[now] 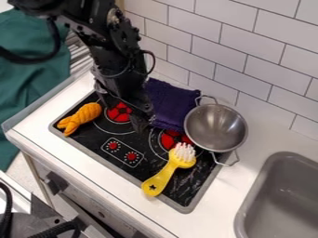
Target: Put the yellow brush on the top of the towel
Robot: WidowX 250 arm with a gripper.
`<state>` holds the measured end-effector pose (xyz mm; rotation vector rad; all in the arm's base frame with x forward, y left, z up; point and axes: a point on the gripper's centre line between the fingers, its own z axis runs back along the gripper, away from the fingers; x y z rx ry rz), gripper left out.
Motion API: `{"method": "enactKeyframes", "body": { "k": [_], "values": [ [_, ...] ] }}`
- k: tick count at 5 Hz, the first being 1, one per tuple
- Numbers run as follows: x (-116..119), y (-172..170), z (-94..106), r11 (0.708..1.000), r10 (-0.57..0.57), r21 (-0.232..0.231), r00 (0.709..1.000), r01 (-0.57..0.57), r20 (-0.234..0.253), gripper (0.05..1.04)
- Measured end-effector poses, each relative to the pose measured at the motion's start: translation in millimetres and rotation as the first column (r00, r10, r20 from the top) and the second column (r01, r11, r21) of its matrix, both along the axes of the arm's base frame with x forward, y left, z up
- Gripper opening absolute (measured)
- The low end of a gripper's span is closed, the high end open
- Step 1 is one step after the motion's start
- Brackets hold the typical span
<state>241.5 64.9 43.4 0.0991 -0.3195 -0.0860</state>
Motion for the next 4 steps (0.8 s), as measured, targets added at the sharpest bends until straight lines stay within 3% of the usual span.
{"method": "enactKeyframes", "body": {
  "k": [1,2,4],
  "values": [
    [-3.1,-1.9,-4.7,1.000,0.006,-0.012,1.000,-0.006,-0.016,1.001],
    [-8.4,-16.3,-12.1,0.996,0.045,-0.075,0.999,-0.045,-0.011,1.001],
    [-15.0,-58.2,-20.4,0.988,0.057,-0.148,0.998,-0.053,0.023,1.001]
  ]
}}
